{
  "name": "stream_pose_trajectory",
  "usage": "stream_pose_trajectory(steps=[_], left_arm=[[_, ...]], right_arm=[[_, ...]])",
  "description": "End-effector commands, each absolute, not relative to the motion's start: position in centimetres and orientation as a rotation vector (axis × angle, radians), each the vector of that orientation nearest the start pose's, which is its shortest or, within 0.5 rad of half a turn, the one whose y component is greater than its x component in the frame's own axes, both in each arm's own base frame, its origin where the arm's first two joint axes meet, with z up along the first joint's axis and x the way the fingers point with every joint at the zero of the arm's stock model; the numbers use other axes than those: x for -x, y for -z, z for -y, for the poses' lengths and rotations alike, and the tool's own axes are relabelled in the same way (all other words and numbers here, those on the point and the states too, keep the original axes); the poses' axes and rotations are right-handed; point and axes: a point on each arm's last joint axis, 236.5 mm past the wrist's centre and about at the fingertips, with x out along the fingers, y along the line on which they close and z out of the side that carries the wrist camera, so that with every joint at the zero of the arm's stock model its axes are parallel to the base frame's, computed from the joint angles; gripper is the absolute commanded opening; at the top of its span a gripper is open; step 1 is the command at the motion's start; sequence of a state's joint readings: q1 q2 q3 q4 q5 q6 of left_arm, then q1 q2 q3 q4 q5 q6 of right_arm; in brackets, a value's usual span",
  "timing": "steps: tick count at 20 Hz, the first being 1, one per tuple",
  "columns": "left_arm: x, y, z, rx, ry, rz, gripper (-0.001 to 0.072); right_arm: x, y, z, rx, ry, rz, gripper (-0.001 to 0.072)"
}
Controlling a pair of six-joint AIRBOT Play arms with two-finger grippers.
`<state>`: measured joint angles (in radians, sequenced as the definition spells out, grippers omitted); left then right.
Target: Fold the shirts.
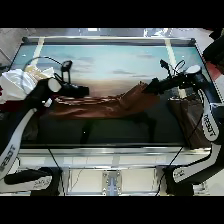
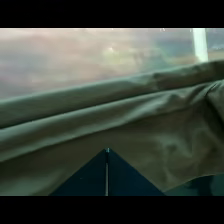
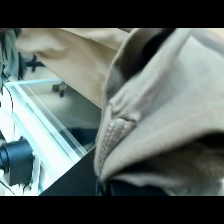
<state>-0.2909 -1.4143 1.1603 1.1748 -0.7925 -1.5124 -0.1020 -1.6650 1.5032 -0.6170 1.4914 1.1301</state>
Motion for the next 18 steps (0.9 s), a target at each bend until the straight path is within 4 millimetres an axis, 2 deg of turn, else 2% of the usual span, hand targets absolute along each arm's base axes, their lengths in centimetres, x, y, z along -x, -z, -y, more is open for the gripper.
stream_pose_trajectory(steps=[1, 3, 5, 6, 8, 10, 13, 15, 17, 18], left_arm=[[-41.4, 6.4, 26.5, 0.21, 0.52, -1.174, 0.001], [-40.8, 8.8, 29.6, 0.211, 0.57, -1.214, 0.001], [-40.7, 10.5, 30.5, 0.198, 0.576, -1.242, 0.001], [-41.0, 10.7, 30.0, 0.195, 0.567, -1.241, 0.0009], [-43.1, 9.4, 27.1, 0.19, 0.524, -1.205, 0.001], [-45.2, 5.5, 22.4, 0.249, 0.466, -1.159, 0.001], [-47.4, -3.9, 12.3, 0.304, 0.36, -0.986, 0.001], [-47.1, -10.3, 5.7, 0.329, 0.262, -0.845, 0.001], [-45.4, -15.4, 0.6, 0.342, 0.172, -0.734, 0.001], [-44.2, -17.4, -1.3, 0.335, 0.138, -0.695, 0.001]], right_arm=[[-41.8, -10.4, -19.6, -0.514, -0.882, -1.173, 0.0007], [-40.8, -11.6, -23.2, -0.497, -0.923, -1.185, 0.0007], [-40.3, -13.2, -26.9, -0.454, -0.973, -1.137, 0.0007], [-40.4, -14.2, -28.6, -0.449, -0.982, -1.105, 0.0007], [-40.6, -16.5, -31.7, -0.445, -1.002, -1.023, 0.0006], [-40.7, -18.3, -34.2, -0.445, -1.019, -0.949, 0.0006], [-41.0, -20.1, -37.9, -0.475, -1.02, -0.846, 0.0005], [-40.6, -19.6, -41.2, -0.5, -1.034, -0.819, 0.0006], [-40.1, -18.8, -45.1, -0.542, -1.045, -0.798, 0.0012], [-40.0, -18.8, -47.1, -0.578, -1.044, -0.768, 0.0163]])
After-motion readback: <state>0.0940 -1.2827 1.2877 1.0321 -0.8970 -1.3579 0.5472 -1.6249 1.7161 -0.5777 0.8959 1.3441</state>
